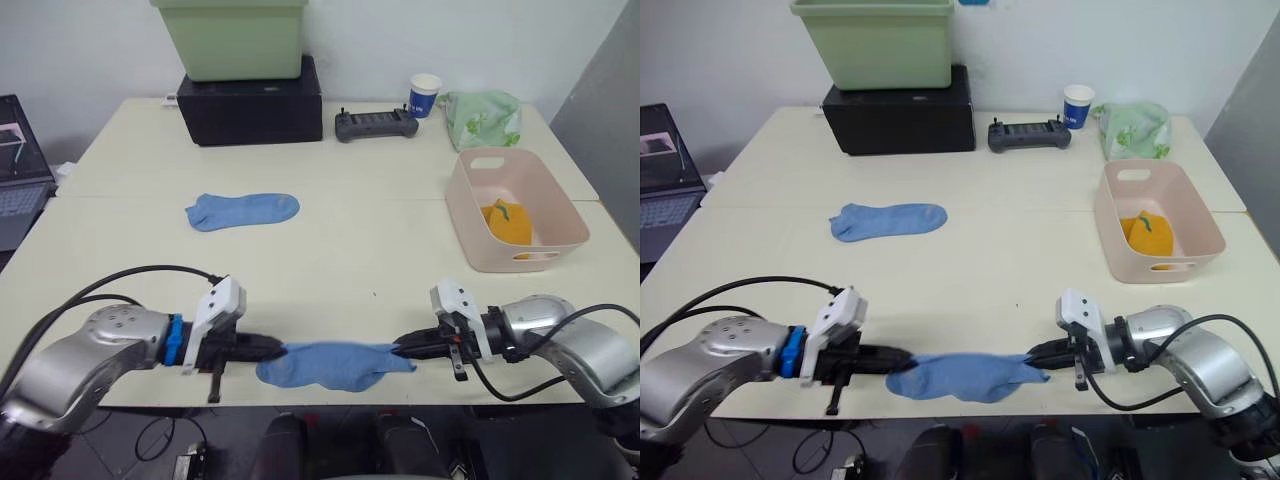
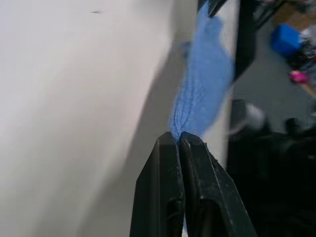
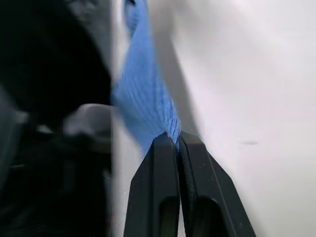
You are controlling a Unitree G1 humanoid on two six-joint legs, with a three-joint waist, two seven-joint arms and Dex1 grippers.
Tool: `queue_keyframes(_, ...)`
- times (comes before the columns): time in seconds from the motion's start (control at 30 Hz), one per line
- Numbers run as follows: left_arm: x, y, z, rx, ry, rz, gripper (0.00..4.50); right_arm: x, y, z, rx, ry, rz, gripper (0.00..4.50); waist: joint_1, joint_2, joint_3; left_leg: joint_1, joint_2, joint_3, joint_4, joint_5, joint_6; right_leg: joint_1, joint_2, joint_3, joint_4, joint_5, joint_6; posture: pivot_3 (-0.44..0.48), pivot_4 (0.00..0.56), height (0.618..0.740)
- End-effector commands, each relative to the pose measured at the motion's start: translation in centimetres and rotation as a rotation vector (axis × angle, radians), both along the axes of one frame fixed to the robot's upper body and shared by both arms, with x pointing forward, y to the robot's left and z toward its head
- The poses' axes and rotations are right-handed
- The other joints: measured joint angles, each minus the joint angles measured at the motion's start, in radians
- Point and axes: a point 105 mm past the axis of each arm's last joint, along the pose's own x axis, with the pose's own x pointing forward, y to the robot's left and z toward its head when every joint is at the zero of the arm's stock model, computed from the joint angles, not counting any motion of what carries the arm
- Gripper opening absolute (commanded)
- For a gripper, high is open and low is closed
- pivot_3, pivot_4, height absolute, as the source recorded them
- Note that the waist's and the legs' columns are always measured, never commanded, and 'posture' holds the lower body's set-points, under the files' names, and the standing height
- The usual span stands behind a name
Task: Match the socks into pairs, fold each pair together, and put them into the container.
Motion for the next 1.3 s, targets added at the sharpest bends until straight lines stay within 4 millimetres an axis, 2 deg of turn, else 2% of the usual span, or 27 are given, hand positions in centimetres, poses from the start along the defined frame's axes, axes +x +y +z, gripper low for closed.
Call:
queue_keyframes(0.03, 1.8, -0.1, 0.2, 0.020, -0.062, 0.027, 0.03, 2.3, -0.4, 0.6, -0.031, -0.118, -0.040, 0.01, 0.000, 0.000, 0.000, 0.000, 0.001, 0.000, 0.000, 0.000, 0.000, -0.001, 0.000, 0.000, 0.000, 0.000, 0.000, 0.000, 0.150, 0.740)
queue_keyframes(0.23, 3.6, 0.1, -0.1, 0.057, -0.119, 0.052, 0.03, 4.6, -0.3, 0.8, -0.058, -0.196, -0.067, 0.01, -0.003, 0.000, 0.000, -0.001, 0.002, -0.001, 0.000, 0.000, 0.000, -0.002, 0.000, 0.000, 0.001, 0.000, 0.000, 0.000, 0.150, 0.740)
queue_keyframes(0.4, 5.1, 0.2, -0.7, 0.093, -0.198, 0.070, 0.03, 6.2, 0.5, 0.7, -0.071, -0.243, -0.059, 0.01, -0.001, 0.000, 0.000, -0.001, 0.001, -0.001, 0.000, 0.000, 0.000, -0.002, 0.000, 0.000, 0.002, 0.000, 0.000, 0.000, 0.150, 0.740)
queue_keyframes(0.7, 7.4, -0.4, -0.2, 0.081, -0.273, 0.085, 0.03, 7.3, 1.7, 1.8, -0.078, -0.333, 0.006, 0.01, -0.001, 0.000, 0.000, -0.001, 0.002, -0.001, 0.001, 0.000, 0.000, -0.002, 0.000, -0.001, 0.002, 0.000, 0.000, 0.000, 0.150, 0.740)
queue_keyframes(0.8, 8.2, -0.6, 0.6, 0.051, -0.317, 0.118, 0.67, 7.8, 1.7, 2.9, -0.040, -0.345, -0.026, 0.75, -0.001, 0.000, 0.000, -0.001, 0.002, -0.001, 0.001, 0.000, 0.000, -0.002, -0.001, -0.001, 0.002, 0.000, 0.000, 0.000, 0.150, 0.740)
queue_keyframes(0.97, 8.3, 0.1, 1.9, -0.004, -0.352, 0.189, 2.18, 8.3, 1.1, 5.3, 0.062, -0.386, -0.128, 2.42, -0.001, 0.000, 0.000, -0.001, 0.002, -0.001, 0.001, 0.000, 0.000, -0.002, -0.001, -0.001, 0.003, 0.000, 0.000, 0.000, 0.150, 0.740)
queue_keyframes(1.07, 8.2, 1.3, 3.4, -0.037, -0.451, 0.246, 3.10, 7.3, 0.9, 6.6, 0.128, -0.368, -0.158, 3.42, -0.003, 0.000, 0.000, -0.001, 0.003, -0.001, 0.001, 0.000, 0.000, -0.002, -0.003, 0.000, 0.002, 0.000, 0.000, 0.000, 0.150, 0.740)
queue_keyframes(1.17, 7.4, 0.9, 5.1, -0.119, -0.518, 0.250, 3.10, 6.1, 1.6, 7.3, 0.199, -0.343, -0.191, 3.42, -0.001, 0.000, 0.000, -0.002, 0.004, -0.004, 0.000, 0.000, 0.000, -0.001, -0.004, 0.000, 0.002, 0.000, 0.000, 0.000, 0.150, 0.740)
queue_keyframes(1.23, 6.3, -0.4, 4.7, -0.133, -0.512, 0.183, 3.10, 5.1, 2.6, 7.0, 0.227, -0.336, -0.179, 3.42, -0.001, 0.000, 0.000, -0.002, 0.004, -0.005, 0.000, 0.000, 0.000, -0.001, -0.004, -0.001, 0.003, 0.000, 0.000, 0.000, 0.150, 0.740)
queue_keyframes(1.27, 5.9, -0.9, 4.5, -0.131, -0.511, 0.157, 3.12, 4.8, 3.0, 6.8, 0.234, -0.338, -0.172, 3.02, -0.002, 0.000, 0.000, -0.002, 0.003, -0.005, 0.001, 0.000, 0.000, 0.000, -0.004, -0.001, 0.003, 0.000, 0.000, 0.000, 0.150, 0.740)
queue_keyframes(1.3, 5.5, -1.7, 4.0, -0.135, -0.500, 0.133, 2.94, 4.4, 3.6, 6.1, 0.231, -0.344, -0.161, 2.80, -0.002, 0.000, 0.000, -0.001, 0.003, -0.005, 0.001, 0.000, 0.000, 0.000, -0.004, -0.001, 0.003, 0.000, 0.000, 0.000, 0.150, 0.740)
